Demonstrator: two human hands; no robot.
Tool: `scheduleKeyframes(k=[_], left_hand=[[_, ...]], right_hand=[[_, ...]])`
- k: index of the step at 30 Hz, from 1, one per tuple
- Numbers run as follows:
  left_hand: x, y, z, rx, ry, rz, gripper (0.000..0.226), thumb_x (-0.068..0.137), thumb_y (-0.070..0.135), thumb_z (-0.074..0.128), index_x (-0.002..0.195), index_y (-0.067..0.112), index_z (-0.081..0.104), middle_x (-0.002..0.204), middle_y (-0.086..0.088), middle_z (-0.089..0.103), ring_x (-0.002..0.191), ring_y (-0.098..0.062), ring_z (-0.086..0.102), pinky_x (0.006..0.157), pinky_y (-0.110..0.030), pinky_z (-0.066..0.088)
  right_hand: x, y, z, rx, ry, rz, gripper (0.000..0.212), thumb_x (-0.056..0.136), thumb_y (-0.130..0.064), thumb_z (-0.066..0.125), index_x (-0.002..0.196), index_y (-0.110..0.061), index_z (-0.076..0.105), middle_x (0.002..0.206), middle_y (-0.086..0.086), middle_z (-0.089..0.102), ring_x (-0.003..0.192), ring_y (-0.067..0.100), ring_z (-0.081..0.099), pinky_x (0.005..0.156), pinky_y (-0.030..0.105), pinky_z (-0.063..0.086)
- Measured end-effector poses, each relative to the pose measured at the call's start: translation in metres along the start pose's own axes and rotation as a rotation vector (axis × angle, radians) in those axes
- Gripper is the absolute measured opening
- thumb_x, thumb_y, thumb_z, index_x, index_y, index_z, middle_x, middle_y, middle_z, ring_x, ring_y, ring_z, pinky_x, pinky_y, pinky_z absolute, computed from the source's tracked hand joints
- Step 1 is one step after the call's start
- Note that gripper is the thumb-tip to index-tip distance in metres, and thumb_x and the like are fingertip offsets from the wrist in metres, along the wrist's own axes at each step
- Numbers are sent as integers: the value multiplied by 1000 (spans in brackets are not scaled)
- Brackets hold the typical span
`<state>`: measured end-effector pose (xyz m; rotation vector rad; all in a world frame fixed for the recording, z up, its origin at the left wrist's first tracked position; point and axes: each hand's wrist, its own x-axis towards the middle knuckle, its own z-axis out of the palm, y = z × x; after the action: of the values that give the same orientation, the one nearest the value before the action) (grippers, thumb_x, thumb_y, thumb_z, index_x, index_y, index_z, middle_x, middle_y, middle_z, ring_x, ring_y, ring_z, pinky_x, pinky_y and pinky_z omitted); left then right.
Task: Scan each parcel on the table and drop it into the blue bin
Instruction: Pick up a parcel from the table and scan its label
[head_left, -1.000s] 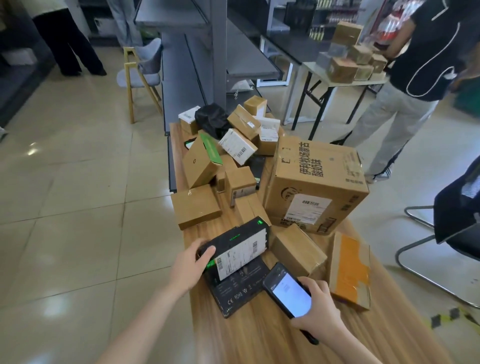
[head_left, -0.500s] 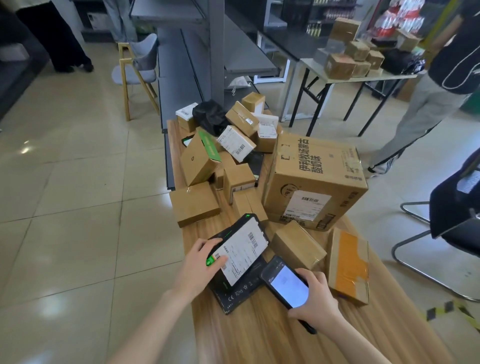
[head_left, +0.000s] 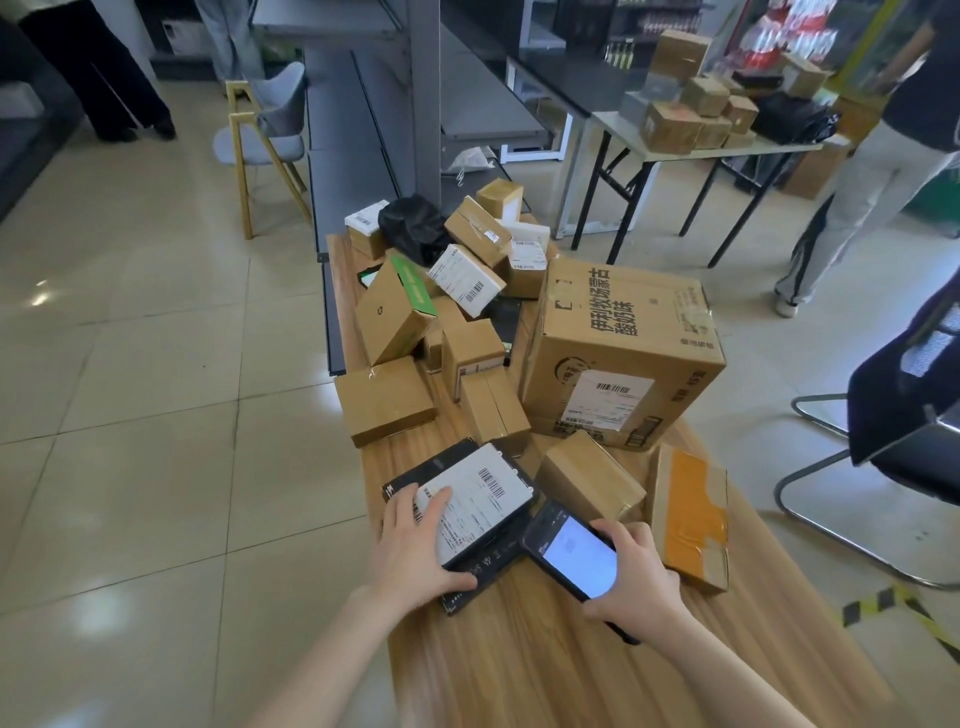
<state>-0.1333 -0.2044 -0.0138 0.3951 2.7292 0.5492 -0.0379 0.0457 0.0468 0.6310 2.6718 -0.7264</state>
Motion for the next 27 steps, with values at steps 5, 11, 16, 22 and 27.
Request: scheduleKeyframes(k=[5, 11, 16, 22, 27], left_hand=[[3, -14, -6, -133, 63, -1, 109, 62, 45, 82, 150, 27, 21, 148, 4, 10, 140, -19, 12, 113, -34, 36], [4, -38, -36, 149, 117, 236, 101, 64, 47, 76, 148, 31, 23, 151, 6, 16, 141, -18, 5, 109, -34, 40], [4, -38, -50, 248, 121, 284, 98, 67, 46, 73, 149, 33, 19, 152, 5, 15, 141, -19, 5, 106, -34, 42], [-1, -39, -52, 240, 144, 318, 96, 68, 45, 72, 148, 31, 22, 152, 5, 16, 140, -18, 4, 104, -31, 44], [-9, -42, -54, 213, 163, 335, 96, 64, 40, 75, 147, 28, 29, 150, 5, 21, 138, -18, 7, 99, -32, 48]], right_hand=[[2, 1, -19, -174, 57, -82, 99, 57, -36, 82, 140, -34, 28, 133, -5, 31, 125, 15, 36, 108, 45, 29], [7, -1, -42, -465, 143, -208, 93, 66, -42, 78, 143, -35, 25, 136, -3, 30, 127, 18, 35, 107, 42, 27], [6, -5, -44, -571, 165, -246, 97, 64, -43, 79, 143, -35, 24, 139, -1, 30, 127, 20, 34, 104, 42, 28], [1, -8, -44, -574, 166, -243, 99, 62, -44, 81, 143, -35, 25, 140, -1, 30, 128, 20, 33, 105, 43, 29], [-7, -8, -47, -572, 172, -240, 100, 62, -45, 81, 144, -36, 23, 141, -1, 30, 131, 21, 31, 106, 44, 29]])
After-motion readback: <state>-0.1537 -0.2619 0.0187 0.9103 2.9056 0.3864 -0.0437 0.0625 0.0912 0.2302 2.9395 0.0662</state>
